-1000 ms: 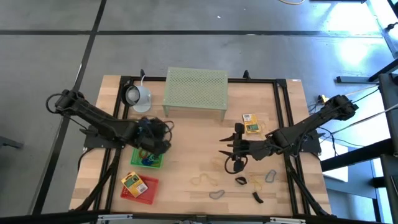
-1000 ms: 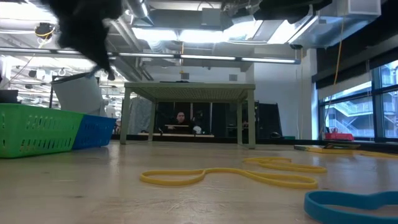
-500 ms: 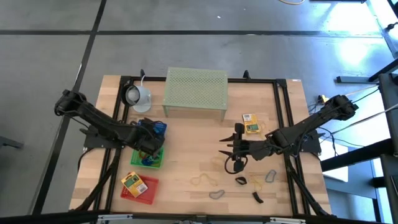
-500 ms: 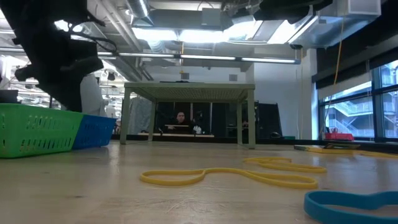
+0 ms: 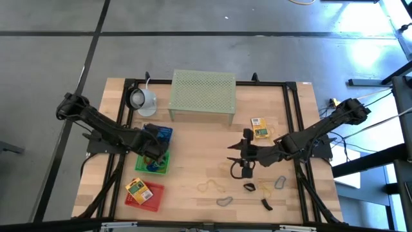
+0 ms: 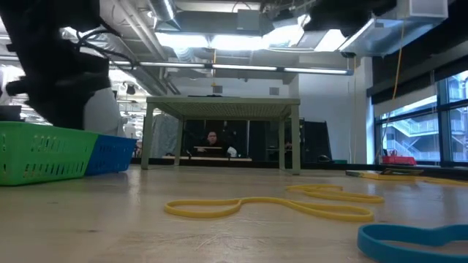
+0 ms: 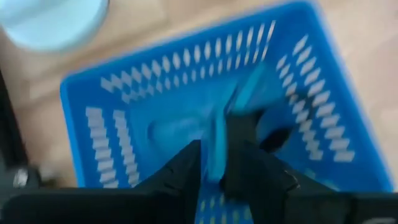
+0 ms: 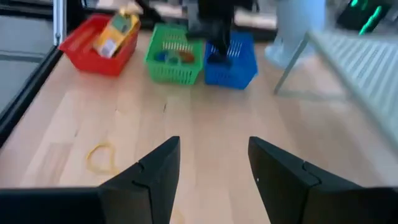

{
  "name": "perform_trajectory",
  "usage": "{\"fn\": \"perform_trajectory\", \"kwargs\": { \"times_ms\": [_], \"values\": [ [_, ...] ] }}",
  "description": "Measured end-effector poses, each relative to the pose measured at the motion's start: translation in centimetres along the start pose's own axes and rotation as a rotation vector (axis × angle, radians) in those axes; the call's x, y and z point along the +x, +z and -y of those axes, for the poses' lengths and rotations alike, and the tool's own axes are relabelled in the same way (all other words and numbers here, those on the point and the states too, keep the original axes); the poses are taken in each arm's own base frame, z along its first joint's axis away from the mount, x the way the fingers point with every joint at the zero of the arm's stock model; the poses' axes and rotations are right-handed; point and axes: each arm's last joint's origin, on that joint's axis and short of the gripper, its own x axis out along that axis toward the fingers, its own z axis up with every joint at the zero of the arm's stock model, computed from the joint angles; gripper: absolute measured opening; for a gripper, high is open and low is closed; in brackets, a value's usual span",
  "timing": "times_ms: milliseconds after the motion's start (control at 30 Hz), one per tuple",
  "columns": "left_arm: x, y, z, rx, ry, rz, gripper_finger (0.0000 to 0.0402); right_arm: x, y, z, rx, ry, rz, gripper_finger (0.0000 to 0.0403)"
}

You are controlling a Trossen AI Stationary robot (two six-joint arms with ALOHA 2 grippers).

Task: Pick & Place Office Desk Supplies
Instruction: Put the black rubber band into the blue bin

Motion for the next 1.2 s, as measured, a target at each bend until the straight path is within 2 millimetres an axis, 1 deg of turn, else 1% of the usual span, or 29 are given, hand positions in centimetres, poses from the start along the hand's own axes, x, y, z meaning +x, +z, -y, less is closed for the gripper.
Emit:
{"fn": "perform_trajectory", "kwargs": {
  "times_ms": [133, 233, 400, 533, 667, 833, 1033, 1200],
  "values": [
    [-0.2, -0.2, -0.4, 0.014, 0.021, -0.094, 0.0123, -0.1, -1.5, 0.1, 0.086, 0.032, -0.155, 0.0191],
    [-0.4, -0.1, -0.5, 0.015, 0.021, -0.097, 0.0129, -0.4, -2.7, 0.2, 0.181, 0.059, -0.298, 0.0191],
    [-2.2, 1.2, -0.5, 0.015, 0.025, 0.025, 0.0128, -1.2, -4.5, 0.1, 0.345, 0.102, -0.543, 0.0191],
    [-3.9, 2.5, 0.0, 0.005, -0.023, 0.162, 0.0125, -1.7, -5.1, -1.0, 0.396, 0.104, -0.597, 0.0191],
    [-5.2, 3.1, 1.0, 0.032, -0.096, 0.250, 0.0125, -1.9, -6.0, -2.7, 0.359, 0.170, -0.656, 0.0191],
    [-6.2, 3.1, 2.4, 0.068, -0.213, 0.334, 0.0125, -1.6, -7.7, -4.7, 0.213, 0.191, -0.709, 0.0191],
    [-7.0, 2.9, 3.9, 0.109, -0.349, 0.376, 0.0125, 0.4, -9.6, -6.5, 0.102, 0.219, -0.729, 0.0191],
    [-7.7, 2.8, 4.8, 0.137, -0.436, 0.413, 0.0125, 1.9, -10.5, -7.3, 0.024, 0.250, -0.712, 0.0191]
  ]
}}
